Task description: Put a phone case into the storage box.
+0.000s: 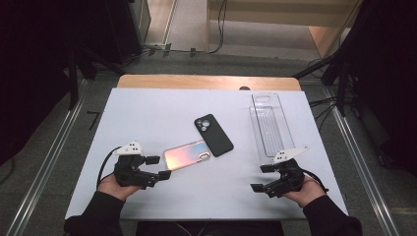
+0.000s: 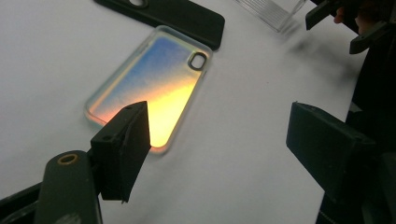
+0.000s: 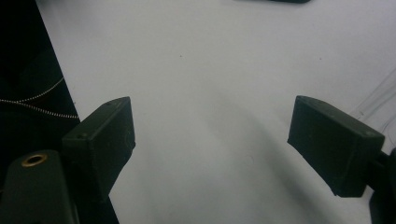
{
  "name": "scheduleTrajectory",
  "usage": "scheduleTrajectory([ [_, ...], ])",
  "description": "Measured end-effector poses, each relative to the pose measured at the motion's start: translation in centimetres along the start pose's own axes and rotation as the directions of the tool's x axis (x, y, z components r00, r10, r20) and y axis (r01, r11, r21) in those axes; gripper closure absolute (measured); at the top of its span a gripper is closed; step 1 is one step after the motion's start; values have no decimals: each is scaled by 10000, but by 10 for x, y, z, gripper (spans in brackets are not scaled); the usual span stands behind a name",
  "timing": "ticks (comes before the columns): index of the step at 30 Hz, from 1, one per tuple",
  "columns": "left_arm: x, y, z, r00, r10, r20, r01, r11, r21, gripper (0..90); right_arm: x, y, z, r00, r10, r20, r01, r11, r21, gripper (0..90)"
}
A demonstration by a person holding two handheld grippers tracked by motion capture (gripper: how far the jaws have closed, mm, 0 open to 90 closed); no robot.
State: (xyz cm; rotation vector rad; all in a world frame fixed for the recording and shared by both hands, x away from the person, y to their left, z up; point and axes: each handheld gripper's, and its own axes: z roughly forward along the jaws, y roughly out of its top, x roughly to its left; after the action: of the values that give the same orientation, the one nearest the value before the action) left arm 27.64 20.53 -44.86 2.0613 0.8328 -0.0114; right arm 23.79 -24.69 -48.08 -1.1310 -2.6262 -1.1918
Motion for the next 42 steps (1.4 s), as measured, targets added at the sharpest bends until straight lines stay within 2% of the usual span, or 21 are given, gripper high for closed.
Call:
scheduleTrajectory([
  [3,4,5,4,9999,128,3,-128,9999,17,195,0,0,0,10000,-23,12,23,10000,47,129],
  [10,11,20,10,9989,435,185,-436,9990,62,195,0,0,1,10000,-17,13,17,10000,83,129],
  [13,13,27,16,9982,426,425,-432,9990,124,187,0,0,1,10000,-10,15,9,10000,71,129],
  [15,15,30,19,9967,391,711,-405,9990,184,150,0,0,1,10000,-26,38,25,10000,77,129],
  [18,17,36,23,9961,549,698,-564,9982,200,139,0,0,1,10000,-27,39,27,10000,81,129],
  [21,19,41,29,9921,622,1092,-624,9981,-23,42,0,0,2,10000,-36,21,36,9999,105,129],
  [22,21,43,31,9874,670,1434,-672,9977,-35,0,0,0,2,10000,-33,10,33,9999,113,129],
  [23,22,45,33,9854,719,1541,-721,9974,-47,0,0,0,2,10000,-20,7,19,9999,128,129],
  [24,22,46,35,9860,805,1463,-804,9967,-66,0,0,0,2,10000,-27,13,26,9999,116,129],
  [26,23,50,40,9909,901,1004,-927,9955,212,0,0,0,2,10000,-28,19,28,9999,101,129],
  [28,24,52,42,9916,1146,606,-1162,9930,232,15,-1,0,1,10000,-22,25,22,9999,99,129],
  [30,26,55,45,9924,1168,380,-1175,9930,144,63,-1,0,2,10000,-11,22,10,10000,97,129],
  [32,30,59,49,9943,1052,191,-1057,9941,262,66,-1,0,2,10000,-3,27,3,10000,95,129],
  [36,34,63,55,9924,1225,128,-1227,9922,197,75,-1,0,2,10000,-8,28,8,9999,104,129],
  [42,39,68,64,9905,1355,244,-1365,9894,487,76,0,0,1,10000,-18,-42,19,10000,64,129],
])
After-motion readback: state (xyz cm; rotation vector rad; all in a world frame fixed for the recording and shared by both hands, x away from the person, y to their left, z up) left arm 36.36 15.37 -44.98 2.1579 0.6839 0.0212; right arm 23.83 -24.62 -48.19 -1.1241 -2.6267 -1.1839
